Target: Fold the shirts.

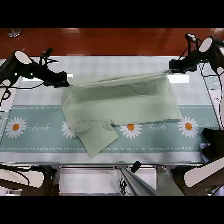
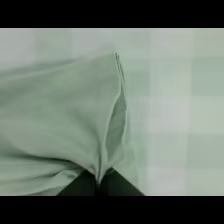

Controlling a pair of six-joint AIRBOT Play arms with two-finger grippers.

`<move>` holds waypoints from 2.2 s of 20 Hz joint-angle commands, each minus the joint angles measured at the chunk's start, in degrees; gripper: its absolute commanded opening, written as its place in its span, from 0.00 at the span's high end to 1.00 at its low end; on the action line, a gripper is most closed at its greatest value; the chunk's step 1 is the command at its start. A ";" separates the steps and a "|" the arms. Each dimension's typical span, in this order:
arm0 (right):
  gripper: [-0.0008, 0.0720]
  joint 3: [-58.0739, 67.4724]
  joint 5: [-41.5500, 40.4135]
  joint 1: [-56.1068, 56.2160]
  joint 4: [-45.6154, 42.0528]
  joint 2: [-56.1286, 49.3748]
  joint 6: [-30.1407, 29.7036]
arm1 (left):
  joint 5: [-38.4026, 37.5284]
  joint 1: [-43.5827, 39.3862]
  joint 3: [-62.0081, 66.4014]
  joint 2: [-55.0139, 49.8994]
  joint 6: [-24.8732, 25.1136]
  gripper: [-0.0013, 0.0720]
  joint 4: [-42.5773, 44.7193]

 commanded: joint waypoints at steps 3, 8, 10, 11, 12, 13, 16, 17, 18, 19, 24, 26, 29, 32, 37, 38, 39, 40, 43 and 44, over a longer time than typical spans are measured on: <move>0.94 0.00 6.43 -0.04 0.79 0.04 -0.61 | -4.02 0.15 0.02 -1.57 -1.25 0.95 -1.44; 0.56 0.00 9.38 -0.11 0.83 0.15 -2.58 | -6.36 0.94 0.04 -1.49 -1.36 0.42 -1.25; 0.56 0.04 13.90 -0.15 -2.71 1.14 -7.45 | -11.52 1.95 0.04 -1.03 -3.28 0.27 -0.70; 0.56 0.04 15.32 -0.61 -4.74 1.97 -7.23 | -14.21 2.69 0.02 -0.57 -3.30 0.27 0.35; 0.56 0.04 16.39 -1.53 -4.90 2.89 -6.64 | -16.28 3.32 -0.13 0.13 -3.69 0.27 1.22; 0.53 0.04 18.91 -2.73 -5.27 3.80 -6.67 | -17.66 3.93 -0.52 1.18 -3.85 0.27 2.05; 0.33 -0.02 27.43 -7.87 -5.42 5.49 -6.60 | -17.05 5.64 -5.64 7.17 -3.13 0.27 2.27; 0.31 -0.02 29.00 -9.68 -4.07 5.95 -6.58 | -17.03 6.21 -8.59 9.38 -2.14 0.27 2.27; 0.31 -0.04 29.90 -11.58 -1.99 6.45 -6.60 | -16.90 6.84 -11.91 11.47 -1.44 0.27 2.25; 0.31 -0.44 29.92 -13.16 0.11 7.08 -6.62 | -16.20 7.65 -16.13 13.84 -1.05 0.27 2.21; 0.31 -9.05 24.57 -17.81 5.22 11.91 -7.65 | -9.97 12.17 -38.64 26.53 1.90 0.26 -3.13; 0.32 -12.28 23.15 -18.01 5.60 12.81 -8.24 | -8.50 12.52 -44.26 29.31 2.01 0.20 -6.25; 0.32 -14.80 22.60 -17.97 8.00 12.85 -8.87 | -7.76 11.13 -49.05 29.73 2.89 0.16 -10.64; 0.33 -15.02 22.21 -17.97 8.63 12.90 -9.29 | -4.63 7.45 -52.11 29.73 2.84 0.16 -13.25; 0.33 -15.02 22.18 -17.97 8.90 12.92 -9.38 | 2.27 -0.39 -55.43 29.46 2.80 0.16 -17.44; 0.33 -15.02 22.23 -17.97 8.90 12.92 -9.44 | 3.85 -1.16 -55.91 29.44 2.80 0.16 -18.64; 0.33 -15.02 22.25 -17.97 8.92 12.92 -9.44 | 5.49 -1.70 -56.19 29.44 2.75 0.16 -19.41; 0.33 -15.02 22.25 -17.97 8.92 12.92 -9.44 | 7.32 -2.12 -56.22 29.44 1.95 0.16 -19.52; 0.33 -15.02 22.29 -17.97 8.94 12.92 -9.44 | 12.20 -3.10 -56.22 29.44 -1.05 0.19 -19.50; 0.33 -15.02 22.27 -17.97 8.94 12.92 -9.44 | 13.05 -3.56 -56.22 29.35 -1.68 0.24 -19.52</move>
